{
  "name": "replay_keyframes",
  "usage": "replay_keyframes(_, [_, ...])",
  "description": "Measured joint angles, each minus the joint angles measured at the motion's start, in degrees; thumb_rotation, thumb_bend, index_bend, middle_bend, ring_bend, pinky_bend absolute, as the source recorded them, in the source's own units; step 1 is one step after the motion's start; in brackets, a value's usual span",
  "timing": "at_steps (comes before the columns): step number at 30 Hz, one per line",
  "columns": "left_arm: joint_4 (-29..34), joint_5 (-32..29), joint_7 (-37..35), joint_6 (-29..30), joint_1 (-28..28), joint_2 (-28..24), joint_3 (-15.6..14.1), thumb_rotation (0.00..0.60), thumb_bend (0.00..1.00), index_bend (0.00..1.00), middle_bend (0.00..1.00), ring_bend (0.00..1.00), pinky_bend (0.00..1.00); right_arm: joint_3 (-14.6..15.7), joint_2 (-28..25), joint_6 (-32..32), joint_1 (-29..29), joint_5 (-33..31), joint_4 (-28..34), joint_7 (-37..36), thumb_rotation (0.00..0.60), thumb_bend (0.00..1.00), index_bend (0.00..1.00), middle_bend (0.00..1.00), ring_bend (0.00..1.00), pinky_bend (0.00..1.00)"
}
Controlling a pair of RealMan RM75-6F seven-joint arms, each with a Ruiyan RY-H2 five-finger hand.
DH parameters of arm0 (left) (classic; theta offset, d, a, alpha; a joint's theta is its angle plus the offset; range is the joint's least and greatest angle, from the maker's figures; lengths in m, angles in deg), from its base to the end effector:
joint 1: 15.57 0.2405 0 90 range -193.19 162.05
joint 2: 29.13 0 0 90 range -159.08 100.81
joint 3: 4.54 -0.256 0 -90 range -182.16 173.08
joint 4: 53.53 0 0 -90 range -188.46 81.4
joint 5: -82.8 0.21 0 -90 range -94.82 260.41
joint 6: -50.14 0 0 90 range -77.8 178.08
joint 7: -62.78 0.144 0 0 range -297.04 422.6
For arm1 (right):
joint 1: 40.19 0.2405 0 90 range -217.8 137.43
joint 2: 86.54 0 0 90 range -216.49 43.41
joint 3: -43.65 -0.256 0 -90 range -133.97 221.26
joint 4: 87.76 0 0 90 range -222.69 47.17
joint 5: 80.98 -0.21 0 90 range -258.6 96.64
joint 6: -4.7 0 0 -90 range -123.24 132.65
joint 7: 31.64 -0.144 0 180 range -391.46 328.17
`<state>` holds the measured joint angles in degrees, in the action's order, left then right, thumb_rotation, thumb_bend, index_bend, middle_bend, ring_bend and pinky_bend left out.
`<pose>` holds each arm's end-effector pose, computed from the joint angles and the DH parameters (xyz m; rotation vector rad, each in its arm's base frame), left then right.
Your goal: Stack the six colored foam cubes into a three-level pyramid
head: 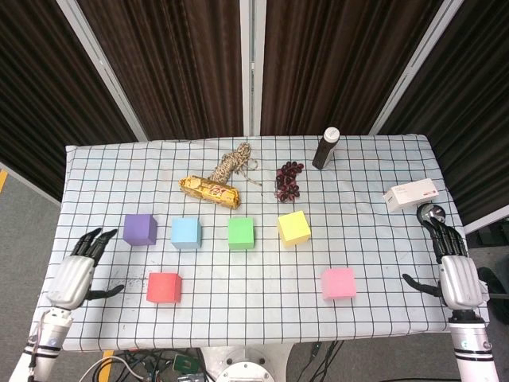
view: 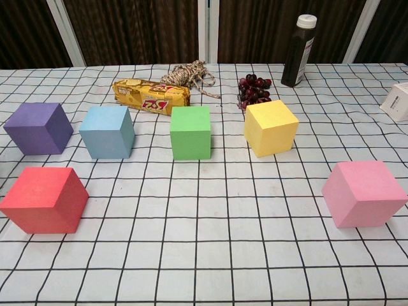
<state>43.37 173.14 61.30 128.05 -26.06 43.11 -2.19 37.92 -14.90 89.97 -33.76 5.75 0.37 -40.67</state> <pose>-0.2542 0.2001 0.0883 -1.5317 -1.0966 -1.1206 -0.3020 -0.1998 0.1304 1.3029 -1.0110 1.1305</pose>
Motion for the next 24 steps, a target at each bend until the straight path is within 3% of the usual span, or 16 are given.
replay_keyframes(11, [-0.54,-6.15,3.32,-11.31,-9.94,5.43,5.57,0.6,0.0,0.04,0.14,0.0,0.07,-0.44,-0.6,-0.5,0.34,-0.83,0.75,-1.13,0.6,0.01,0.0,0.0,0.0,0.0])
replay_keyframes(24, [-8.13,-12.71,4.06,-18.95,-17.21,11.95,7.84,0.6,0.0,0.04,0.15,0.0,0.06,-1.47,-2.44,0.53,0.04,-1.55,0.96,-3.3,0.6,0.01,0.0,0.0,0.0,0.0])
